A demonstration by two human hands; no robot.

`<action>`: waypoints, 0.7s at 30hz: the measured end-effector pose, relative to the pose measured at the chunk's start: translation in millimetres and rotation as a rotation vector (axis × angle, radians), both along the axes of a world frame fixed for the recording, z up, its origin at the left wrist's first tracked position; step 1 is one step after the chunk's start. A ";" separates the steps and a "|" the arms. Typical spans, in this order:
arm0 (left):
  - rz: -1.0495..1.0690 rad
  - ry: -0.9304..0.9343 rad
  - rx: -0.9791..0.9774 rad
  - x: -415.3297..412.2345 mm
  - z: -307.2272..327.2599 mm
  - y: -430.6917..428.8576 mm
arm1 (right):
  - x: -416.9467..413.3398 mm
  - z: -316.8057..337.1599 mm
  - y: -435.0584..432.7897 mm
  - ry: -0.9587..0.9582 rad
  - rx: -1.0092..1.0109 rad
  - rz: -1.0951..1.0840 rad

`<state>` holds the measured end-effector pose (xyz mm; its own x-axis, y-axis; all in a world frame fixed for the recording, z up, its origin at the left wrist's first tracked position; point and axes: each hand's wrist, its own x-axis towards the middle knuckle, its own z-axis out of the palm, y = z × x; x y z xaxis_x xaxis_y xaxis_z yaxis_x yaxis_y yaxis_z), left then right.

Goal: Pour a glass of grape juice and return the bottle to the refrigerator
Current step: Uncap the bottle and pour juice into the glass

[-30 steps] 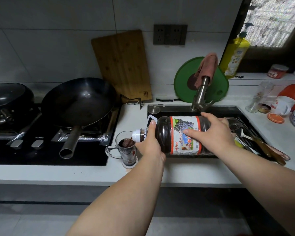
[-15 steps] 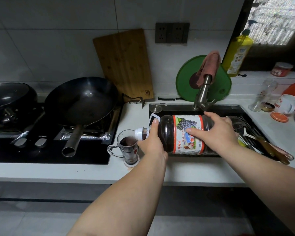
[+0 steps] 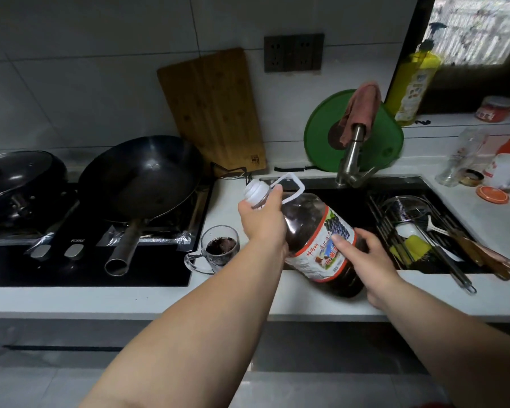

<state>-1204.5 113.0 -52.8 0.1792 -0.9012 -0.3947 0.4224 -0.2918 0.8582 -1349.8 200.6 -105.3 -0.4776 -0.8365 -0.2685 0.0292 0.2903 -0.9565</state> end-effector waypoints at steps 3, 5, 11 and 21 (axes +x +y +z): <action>-0.068 -0.094 -0.105 -9.4 0.9 -2.5 | 2.0 -14.5 5.8 -0.113 0.007 0.029; -0.134 -0.185 -0.167 -16.6 0.6 -0.5 | 1.0 -23.5 9.6 -0.187 0.012 0.044; -0.252 -0.461 -0.447 -34.2 -9.2 10.1 | -7.2 -36.8 14.6 -0.195 0.044 0.145; -0.406 -0.731 -0.597 -46.1 -36.5 11.6 | -22.9 16.0 -8.2 0.911 -0.234 0.258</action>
<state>-1250.6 124.7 -89.4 -0.1661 -0.9611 0.2209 -0.2968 0.2623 0.9182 -1372.7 192.4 -89.3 -0.2143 -0.9299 0.2990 -0.7881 -0.0162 -0.6153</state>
